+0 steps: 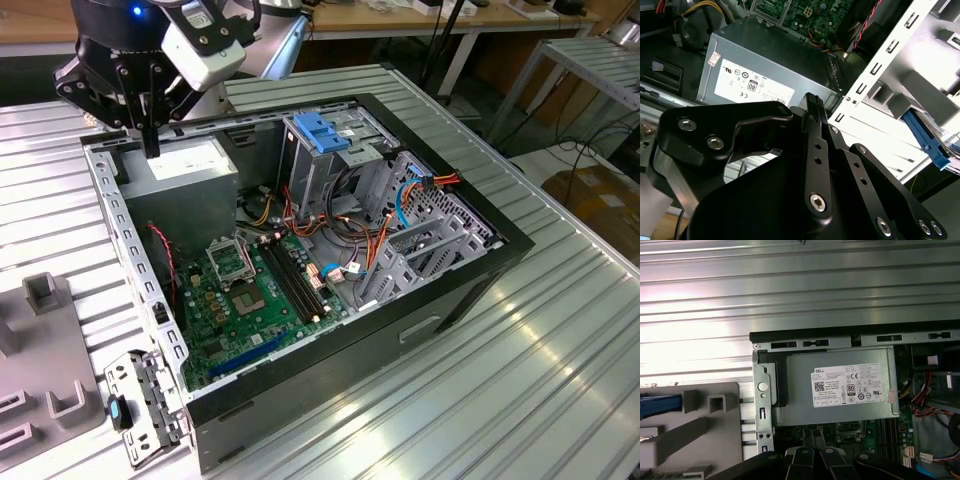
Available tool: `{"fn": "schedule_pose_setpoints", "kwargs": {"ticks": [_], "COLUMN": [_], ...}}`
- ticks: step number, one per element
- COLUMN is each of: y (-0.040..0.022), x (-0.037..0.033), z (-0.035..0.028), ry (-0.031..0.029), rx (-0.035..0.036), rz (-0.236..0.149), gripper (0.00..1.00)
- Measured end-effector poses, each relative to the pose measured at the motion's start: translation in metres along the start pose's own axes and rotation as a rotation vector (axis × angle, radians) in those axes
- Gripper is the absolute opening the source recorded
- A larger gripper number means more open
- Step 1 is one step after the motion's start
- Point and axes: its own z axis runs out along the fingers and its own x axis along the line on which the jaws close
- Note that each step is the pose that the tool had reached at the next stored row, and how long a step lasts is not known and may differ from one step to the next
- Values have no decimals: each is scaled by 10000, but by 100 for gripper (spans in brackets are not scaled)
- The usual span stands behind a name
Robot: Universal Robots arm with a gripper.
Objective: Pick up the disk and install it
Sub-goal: 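Reach for the disk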
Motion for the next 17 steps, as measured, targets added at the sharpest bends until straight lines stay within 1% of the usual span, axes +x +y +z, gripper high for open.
{"fn": "schedule_pose_setpoints", "kwargs": {"ticks": [17], "y": [-7], "x": [87], "z": [2], "ry": [4], "rx": [0], "rz": [0], "gripper": [11]}}
